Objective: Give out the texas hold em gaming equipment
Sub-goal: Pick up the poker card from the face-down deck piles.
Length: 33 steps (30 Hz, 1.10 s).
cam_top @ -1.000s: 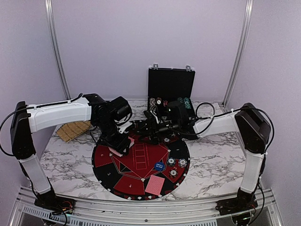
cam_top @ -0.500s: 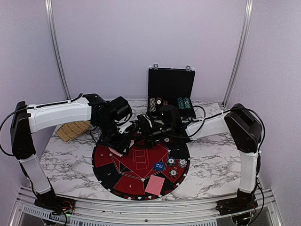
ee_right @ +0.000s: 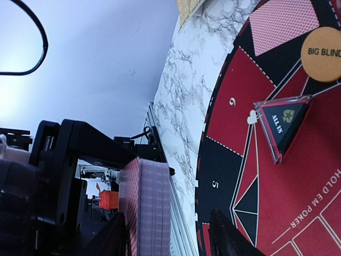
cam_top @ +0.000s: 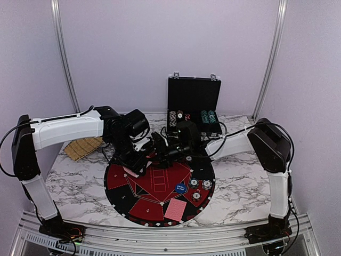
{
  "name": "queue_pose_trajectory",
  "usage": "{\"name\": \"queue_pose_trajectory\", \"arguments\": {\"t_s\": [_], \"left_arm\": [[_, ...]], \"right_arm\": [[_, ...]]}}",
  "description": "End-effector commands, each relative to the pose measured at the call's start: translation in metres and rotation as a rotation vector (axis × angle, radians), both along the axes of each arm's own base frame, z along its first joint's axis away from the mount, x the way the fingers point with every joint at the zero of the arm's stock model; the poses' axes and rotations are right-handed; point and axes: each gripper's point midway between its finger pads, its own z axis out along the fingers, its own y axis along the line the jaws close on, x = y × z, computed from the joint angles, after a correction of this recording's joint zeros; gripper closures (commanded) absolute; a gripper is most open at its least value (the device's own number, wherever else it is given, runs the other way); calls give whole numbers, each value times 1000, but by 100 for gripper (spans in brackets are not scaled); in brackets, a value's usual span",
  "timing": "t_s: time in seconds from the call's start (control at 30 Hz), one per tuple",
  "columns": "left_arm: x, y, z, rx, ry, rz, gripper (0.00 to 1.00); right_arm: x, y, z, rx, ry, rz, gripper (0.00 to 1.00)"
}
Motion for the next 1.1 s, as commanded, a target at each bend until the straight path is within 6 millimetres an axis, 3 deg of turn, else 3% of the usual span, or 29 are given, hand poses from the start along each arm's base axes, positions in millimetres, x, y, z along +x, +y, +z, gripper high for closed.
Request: {"name": "queue_pose_trajectory", "arguments": {"t_s": [0.0, 0.63, 1.07], "left_arm": [[2, -7, 18, -54, -37, -18, 59], [0, -3, 19, -49, -42, -14, 59], [1, -2, 15, -37, -39, -13, 59]], "right_arm": [[4, 6, 0, -4, -33, -2, 50], [24, -13, 4, -37, -77, -67, 56], [27, -20, 27, 0, -104, -85, 57]]}}
